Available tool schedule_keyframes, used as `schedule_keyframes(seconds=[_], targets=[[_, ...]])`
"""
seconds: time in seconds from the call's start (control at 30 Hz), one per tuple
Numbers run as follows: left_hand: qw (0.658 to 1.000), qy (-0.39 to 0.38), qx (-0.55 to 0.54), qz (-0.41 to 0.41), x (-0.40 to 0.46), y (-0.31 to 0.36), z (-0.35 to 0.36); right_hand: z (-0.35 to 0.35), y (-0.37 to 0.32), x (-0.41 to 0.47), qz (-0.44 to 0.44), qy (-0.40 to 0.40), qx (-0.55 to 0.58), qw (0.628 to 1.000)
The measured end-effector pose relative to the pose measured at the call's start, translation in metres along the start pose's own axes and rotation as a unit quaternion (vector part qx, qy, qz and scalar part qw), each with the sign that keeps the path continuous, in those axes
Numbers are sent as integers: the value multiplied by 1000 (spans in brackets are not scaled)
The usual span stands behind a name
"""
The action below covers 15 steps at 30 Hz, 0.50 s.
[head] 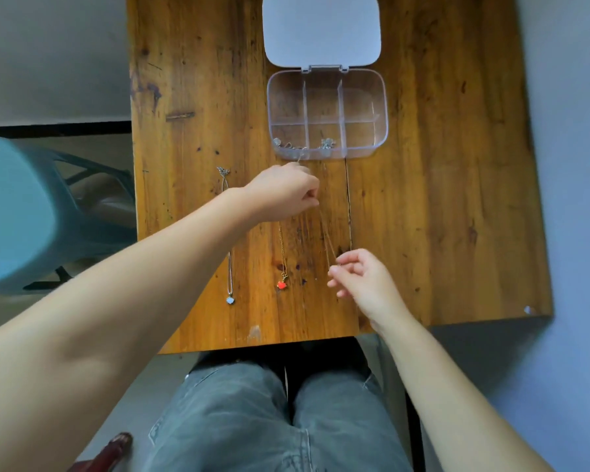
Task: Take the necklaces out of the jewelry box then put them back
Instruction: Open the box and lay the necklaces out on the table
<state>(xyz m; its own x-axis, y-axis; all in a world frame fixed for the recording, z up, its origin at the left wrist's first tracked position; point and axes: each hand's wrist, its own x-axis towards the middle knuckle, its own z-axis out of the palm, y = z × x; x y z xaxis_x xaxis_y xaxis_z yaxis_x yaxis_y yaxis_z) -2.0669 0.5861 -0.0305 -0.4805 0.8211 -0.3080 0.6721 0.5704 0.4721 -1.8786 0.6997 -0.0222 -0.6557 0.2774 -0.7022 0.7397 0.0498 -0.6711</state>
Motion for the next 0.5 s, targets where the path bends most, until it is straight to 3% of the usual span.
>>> schedule_keyframes(seconds=[0.13, 0.3, 0.5], targets=[[1000, 15, 0, 15, 9, 6, 6, 20, 15, 4, 32, 21, -30, 999], [992, 17, -126, -7, 9, 32, 19, 30, 23, 5, 55, 29, -44, 997], [978, 95, -164, -90, 10, 23, 28, 31, 26, 7, 30, 63, -76, 995]])
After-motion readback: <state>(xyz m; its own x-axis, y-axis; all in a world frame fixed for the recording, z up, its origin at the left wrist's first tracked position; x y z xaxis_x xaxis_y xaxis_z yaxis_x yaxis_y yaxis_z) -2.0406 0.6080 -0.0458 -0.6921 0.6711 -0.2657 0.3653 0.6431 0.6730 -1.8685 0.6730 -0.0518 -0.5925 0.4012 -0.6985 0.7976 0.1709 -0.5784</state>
